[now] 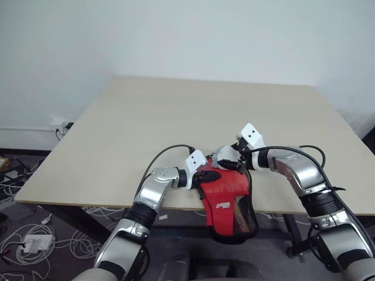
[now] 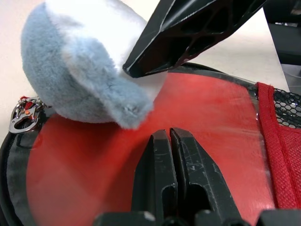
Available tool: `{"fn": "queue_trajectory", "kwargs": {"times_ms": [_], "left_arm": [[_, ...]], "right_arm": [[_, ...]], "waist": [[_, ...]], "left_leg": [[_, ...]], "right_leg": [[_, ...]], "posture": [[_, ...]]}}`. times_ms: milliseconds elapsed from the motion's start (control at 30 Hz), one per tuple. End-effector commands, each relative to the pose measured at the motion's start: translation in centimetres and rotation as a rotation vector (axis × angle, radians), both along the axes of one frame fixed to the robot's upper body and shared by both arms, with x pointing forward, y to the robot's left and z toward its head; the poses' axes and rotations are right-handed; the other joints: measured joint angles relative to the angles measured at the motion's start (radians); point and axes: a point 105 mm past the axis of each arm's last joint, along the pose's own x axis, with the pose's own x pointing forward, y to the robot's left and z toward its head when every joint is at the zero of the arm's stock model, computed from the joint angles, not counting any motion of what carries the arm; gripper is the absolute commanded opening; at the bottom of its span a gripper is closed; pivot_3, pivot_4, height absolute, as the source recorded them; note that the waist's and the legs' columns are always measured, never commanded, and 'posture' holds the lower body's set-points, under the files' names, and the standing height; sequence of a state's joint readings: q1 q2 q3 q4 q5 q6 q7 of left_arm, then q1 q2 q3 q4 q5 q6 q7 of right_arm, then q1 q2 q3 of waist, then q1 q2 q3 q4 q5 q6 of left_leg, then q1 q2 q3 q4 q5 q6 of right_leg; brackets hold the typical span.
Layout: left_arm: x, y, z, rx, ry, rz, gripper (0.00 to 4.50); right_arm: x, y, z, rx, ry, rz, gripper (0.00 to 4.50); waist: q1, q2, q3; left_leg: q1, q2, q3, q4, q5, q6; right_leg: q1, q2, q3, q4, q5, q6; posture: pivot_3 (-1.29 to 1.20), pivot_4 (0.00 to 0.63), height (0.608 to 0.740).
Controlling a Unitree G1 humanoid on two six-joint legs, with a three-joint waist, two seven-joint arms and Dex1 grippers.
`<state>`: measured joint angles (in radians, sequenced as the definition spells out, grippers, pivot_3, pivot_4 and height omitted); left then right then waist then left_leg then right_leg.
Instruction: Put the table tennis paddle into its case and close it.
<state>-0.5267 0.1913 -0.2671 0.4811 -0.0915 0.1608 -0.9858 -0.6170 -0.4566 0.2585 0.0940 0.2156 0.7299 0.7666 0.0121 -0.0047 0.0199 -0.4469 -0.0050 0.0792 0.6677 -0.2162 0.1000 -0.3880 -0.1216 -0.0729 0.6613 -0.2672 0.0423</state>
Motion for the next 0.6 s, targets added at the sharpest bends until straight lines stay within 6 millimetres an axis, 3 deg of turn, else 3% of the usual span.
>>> {"fn": "queue_trajectory", "kwargs": {"times_ms": [33, 600], "left_arm": [[-0.1, -0.5, -0.1, 0.046, -0.014, -0.029, 0.02], [0.1, 0.7, -2.3, 0.14, 0.043, -0.019, 0.02]], "right_arm": [[0.4, 0.3, 1.1, -0.004, -0.047, 0.015, 4.5], [1.1, 1.1, 1.5, -0.001, -0.068, 0.021, 4.5]], "waist": [[0.0, 0.0, 0.0], [-0.001, 0.002, -0.002]], "left_leg": [[0.0, 0.0, 0.0, 0.0, 0.0, 0.0], [0.0, 0.0, 0.0, 0.0, 0.0, 0.0]], "right_leg": [[0.0, 0.0, 0.0, 0.0, 0.0, 0.0], [0.0, 0.0, 0.0, 0.0, 0.0, 0.0]], "posture": [[0.0, 0.0, 0.707], [0.0, 0.0, 0.707]]}}
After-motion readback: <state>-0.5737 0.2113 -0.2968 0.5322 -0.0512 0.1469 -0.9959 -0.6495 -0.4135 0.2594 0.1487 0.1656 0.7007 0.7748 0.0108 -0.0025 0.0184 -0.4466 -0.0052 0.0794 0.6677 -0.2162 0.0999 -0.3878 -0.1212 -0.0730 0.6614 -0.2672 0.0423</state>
